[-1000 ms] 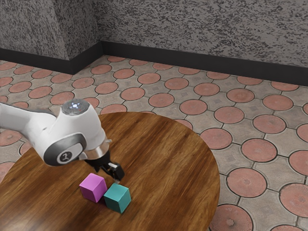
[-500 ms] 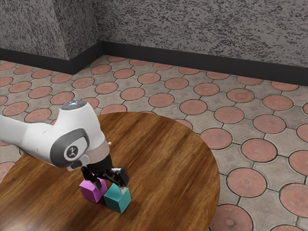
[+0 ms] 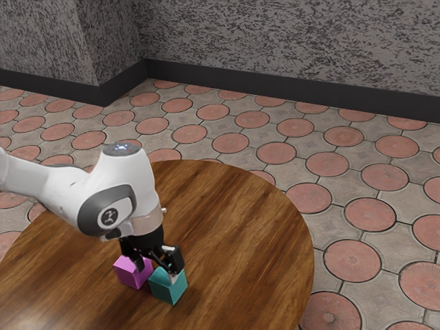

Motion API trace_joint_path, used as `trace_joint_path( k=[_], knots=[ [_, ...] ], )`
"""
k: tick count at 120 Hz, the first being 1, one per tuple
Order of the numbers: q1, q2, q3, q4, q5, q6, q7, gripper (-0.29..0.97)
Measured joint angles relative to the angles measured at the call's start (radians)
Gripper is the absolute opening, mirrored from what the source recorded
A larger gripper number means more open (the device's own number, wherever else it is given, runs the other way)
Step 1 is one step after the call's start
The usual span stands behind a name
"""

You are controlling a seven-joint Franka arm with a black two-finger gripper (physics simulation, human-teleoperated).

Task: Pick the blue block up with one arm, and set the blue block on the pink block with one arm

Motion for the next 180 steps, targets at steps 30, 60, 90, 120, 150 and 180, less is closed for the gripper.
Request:
trace_joint_path(
  k=[30, 60, 90, 120, 150, 180],
  knots=[
    [-0.001, 0.032, -0.013, 0.014, 0.008, -0.003, 0.000, 0.68],
    [0.001, 0.033, -0.018, 0.015, 0.086, 0.023, 0.000, 0.68],
    [0.000, 0.042, -0.029, 0.012, 0.083, 0.042, 0.000, 0.68],
    [0.000, 0.074, -0.029, 0.014, 0.074, 0.075, 0.000, 0.68],
    [0.000, 0.089, -0.028, 0.013, 0.074, 0.102, 0.000, 0.68],
    [0.000, 0.112, -0.025, 0.011, 0.072, 0.109, 0.000, 0.68]
  ],
)
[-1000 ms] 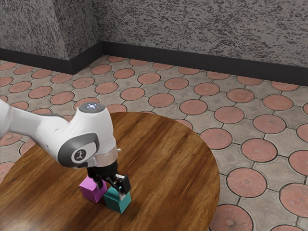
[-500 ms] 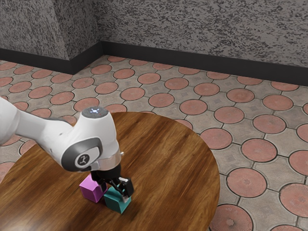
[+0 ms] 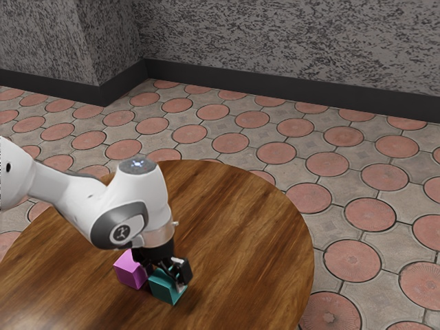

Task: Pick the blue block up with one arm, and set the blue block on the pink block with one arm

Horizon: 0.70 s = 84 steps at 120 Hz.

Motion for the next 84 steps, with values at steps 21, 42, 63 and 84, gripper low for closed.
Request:
trace_joint_path(
  k=[21, 42, 63, 84],
  knots=[
    [0.001, 0.004, 0.001, 0.000, -0.002, 0.010, 0.000, 0.68],
    [0.001, 0.011, 0.002, 0.000, -0.001, 0.026, 0.000, 0.68],
    [-0.001, 0.012, 0.004, 0.000, 0.001, 0.032, 0.000, 0.68],
    [0.000, 0.011, 0.005, -0.002, 0.007, 0.031, 0.000, 0.68]
  ],
)
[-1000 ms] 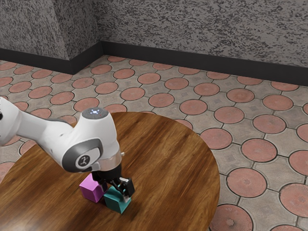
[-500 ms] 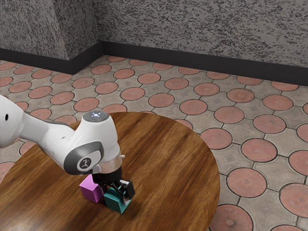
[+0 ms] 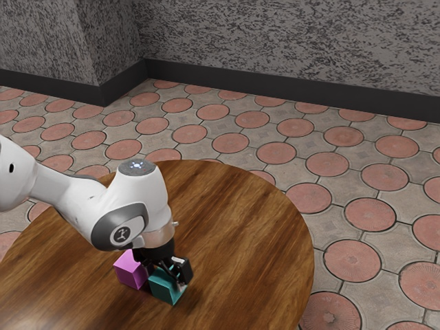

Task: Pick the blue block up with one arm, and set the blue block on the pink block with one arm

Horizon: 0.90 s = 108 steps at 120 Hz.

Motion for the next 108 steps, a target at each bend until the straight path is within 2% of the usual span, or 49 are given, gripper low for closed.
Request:
trace_joint_path(
  k=[52, 79, 108],
  knots=[
    [0.001, 0.011, 0.003, -0.003, 0.001, 0.005, 0.000, 0.68],
    [0.000, 0.019, 0.006, -0.002, -0.006, 0.007, 0.000, 0.51],
    [0.002, 0.027, 0.006, -0.001, -0.008, 0.008, 0.000, 0.44]
  ],
)
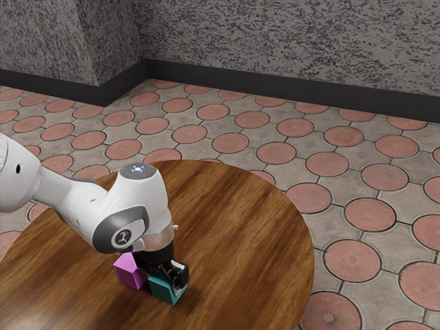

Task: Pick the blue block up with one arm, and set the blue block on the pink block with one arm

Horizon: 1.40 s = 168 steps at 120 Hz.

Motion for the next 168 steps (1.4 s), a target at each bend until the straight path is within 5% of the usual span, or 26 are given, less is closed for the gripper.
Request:
trace_joint_path(
  k=[73, 93, 168],
  knots=[
    [0.037, -0.006, -0.033, 0.003, -0.033, 0.006, 0.002, 0.31],
    [-0.009, -0.024, 0.014, 0.004, -0.042, 0.009, 0.002, 0.30],
    [0.000, -0.192, 0.058, -0.014, -0.034, -0.063, 0.002, 0.31]
  ],
)
